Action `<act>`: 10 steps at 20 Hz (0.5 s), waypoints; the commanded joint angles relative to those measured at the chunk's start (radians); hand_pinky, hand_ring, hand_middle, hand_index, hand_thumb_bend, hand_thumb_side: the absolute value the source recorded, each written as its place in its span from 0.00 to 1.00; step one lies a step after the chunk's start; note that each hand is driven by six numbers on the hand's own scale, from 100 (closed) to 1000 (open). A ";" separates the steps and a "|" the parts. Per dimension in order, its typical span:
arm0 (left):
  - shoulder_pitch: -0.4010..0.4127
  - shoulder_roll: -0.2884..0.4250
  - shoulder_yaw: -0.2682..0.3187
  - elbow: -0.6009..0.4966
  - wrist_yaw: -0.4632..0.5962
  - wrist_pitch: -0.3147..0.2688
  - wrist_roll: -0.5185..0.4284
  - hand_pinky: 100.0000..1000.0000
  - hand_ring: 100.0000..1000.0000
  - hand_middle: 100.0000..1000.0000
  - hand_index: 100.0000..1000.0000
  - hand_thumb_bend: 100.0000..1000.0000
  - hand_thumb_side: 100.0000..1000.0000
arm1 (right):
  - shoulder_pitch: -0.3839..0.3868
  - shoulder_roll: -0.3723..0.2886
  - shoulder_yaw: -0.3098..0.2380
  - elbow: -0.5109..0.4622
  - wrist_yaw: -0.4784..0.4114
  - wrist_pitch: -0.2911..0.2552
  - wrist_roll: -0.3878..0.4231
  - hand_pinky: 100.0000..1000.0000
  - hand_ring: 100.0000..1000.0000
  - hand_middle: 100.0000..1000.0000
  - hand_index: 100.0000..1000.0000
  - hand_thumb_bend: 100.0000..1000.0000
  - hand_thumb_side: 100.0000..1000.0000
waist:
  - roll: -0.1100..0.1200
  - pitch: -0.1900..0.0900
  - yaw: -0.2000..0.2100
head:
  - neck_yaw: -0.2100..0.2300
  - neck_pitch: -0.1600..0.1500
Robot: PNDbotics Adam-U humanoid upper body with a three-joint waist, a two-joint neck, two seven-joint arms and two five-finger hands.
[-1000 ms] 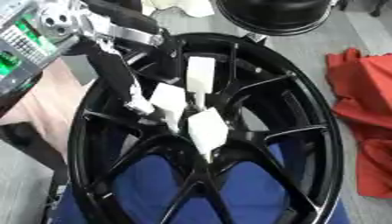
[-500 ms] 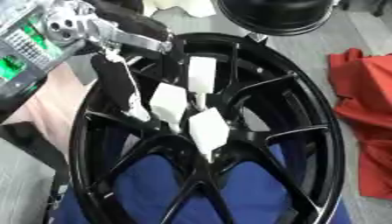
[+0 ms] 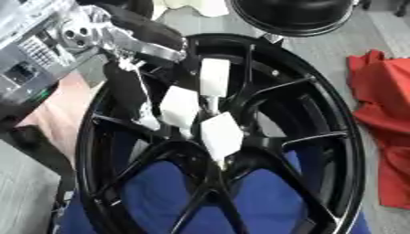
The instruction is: Pull the pin out of the wheel hub.
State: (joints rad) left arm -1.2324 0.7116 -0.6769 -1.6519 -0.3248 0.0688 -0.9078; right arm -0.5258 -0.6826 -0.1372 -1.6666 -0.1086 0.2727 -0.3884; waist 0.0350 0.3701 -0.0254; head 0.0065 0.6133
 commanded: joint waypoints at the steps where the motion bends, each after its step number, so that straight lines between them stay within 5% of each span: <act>1: -0.020 0.007 0.019 -0.005 0.023 0.020 0.001 0.71 0.52 0.44 0.61 0.24 0.04 | -0.007 -0.023 -0.015 -0.011 -0.003 -0.001 -0.005 0.62 0.46 0.57 0.58 0.00 0.70 | -0.003 -0.017 -0.001 | 0.002 -0.009; 6: -0.022 0.007 0.032 -0.022 0.099 0.071 0.001 0.69 0.48 0.37 0.53 0.12 0.00 | -0.007 -0.023 -0.015 -0.010 0.003 0.002 -0.009 0.62 0.46 0.57 0.58 0.00 0.70 | -0.002 -0.017 0.000 | 0.001 -0.009; 10: -0.027 0.009 0.034 -0.032 0.143 0.107 0.001 0.68 0.45 0.30 0.45 0.15 0.00 | -0.007 -0.024 -0.015 -0.011 0.007 0.007 -0.012 0.62 0.46 0.57 0.58 0.00 0.70 | 0.000 -0.019 0.001 | 0.001 -0.009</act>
State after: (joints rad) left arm -1.2342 0.7045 -0.6642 -1.6687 -0.1989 0.1625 -0.9076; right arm -0.5256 -0.6826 -0.1412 -1.6666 -0.1080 0.2792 -0.3973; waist 0.0378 0.3710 -0.0241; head 0.0067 0.6133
